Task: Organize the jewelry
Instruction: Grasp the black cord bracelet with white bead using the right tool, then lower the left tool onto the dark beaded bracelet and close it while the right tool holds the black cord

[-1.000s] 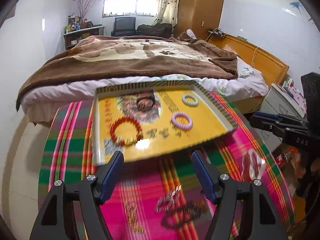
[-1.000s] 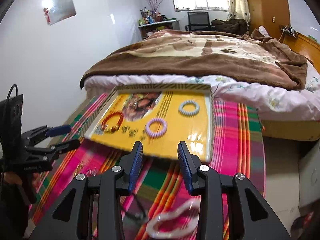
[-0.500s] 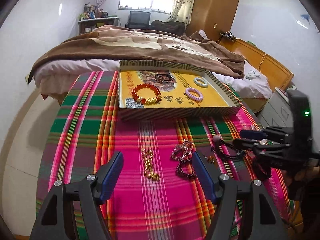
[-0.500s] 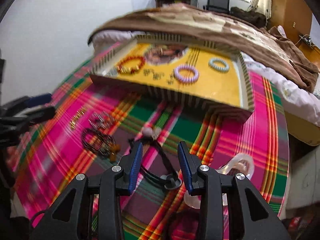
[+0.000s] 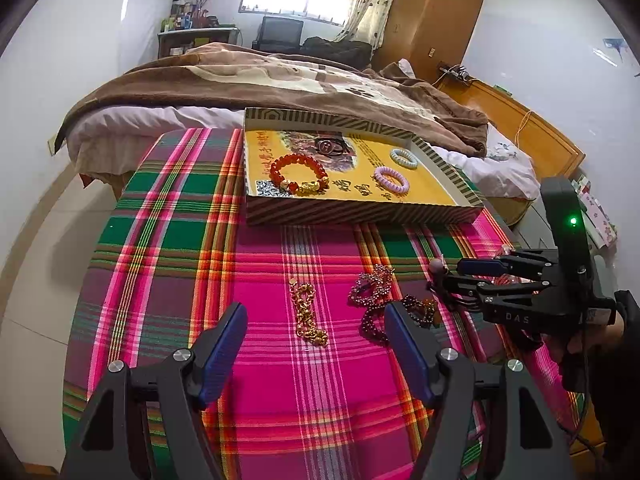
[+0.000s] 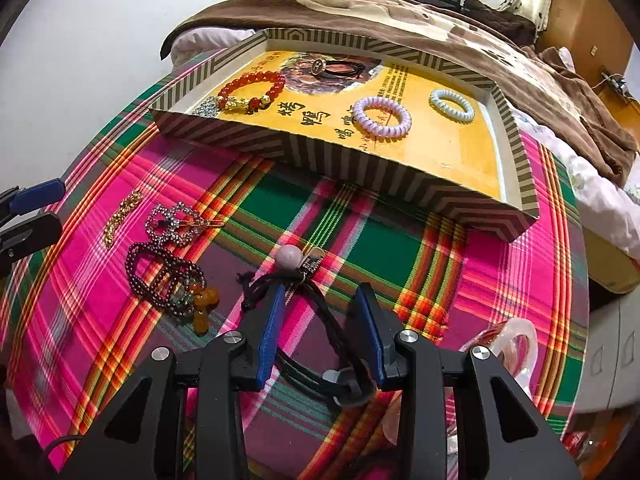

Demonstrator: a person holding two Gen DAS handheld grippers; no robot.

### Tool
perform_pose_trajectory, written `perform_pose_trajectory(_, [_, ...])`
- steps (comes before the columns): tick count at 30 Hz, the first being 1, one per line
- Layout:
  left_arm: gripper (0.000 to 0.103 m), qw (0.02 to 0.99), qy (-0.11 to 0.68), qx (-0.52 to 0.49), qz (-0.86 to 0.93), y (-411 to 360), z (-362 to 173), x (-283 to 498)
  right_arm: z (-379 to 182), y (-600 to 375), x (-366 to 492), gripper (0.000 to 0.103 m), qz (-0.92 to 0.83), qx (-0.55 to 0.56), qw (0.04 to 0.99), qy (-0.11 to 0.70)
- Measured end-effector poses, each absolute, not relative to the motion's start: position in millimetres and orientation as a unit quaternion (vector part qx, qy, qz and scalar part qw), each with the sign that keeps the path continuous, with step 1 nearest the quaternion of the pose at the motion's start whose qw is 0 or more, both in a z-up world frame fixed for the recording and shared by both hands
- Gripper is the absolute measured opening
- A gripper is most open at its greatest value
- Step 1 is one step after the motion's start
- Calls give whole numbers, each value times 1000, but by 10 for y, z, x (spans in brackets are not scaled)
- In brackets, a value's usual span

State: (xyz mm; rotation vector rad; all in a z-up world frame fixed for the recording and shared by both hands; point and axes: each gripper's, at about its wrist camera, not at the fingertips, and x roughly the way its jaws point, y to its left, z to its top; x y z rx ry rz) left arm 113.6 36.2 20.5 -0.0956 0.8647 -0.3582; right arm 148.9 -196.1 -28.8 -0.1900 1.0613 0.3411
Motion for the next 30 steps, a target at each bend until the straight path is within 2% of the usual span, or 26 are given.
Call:
perform_pose_trajectory(2, [70,891,418,-46,-172,351,205,1140,-289,-1955,1491,38,162,-88,844,504])
perform_pose_trajectory(4, [70,891,417,-44,-176,349,203,1145,-287,-1935,1507,33,165,-89,844,502])
perform_pose_trajectory(5, [70,890,418,-43,-176,343,203,1143,-285,-1924,1509,21,174,-85,843,502])
perform_pose_trajectory(7, [70,890,419,-40,-177,327,200,1136,-285,-1894,1492,4,171,-89,845,499])
perform_pose_trajectory(12, [70,887,426,-30,-178,239,191,1129,-271,-1889,1474,3,175,-88,848,493])
perform_pose_trajectory(30, [70,871,434,58,-222,-559,-7,1072,407,-2394,1125,3,181,31,904,386])
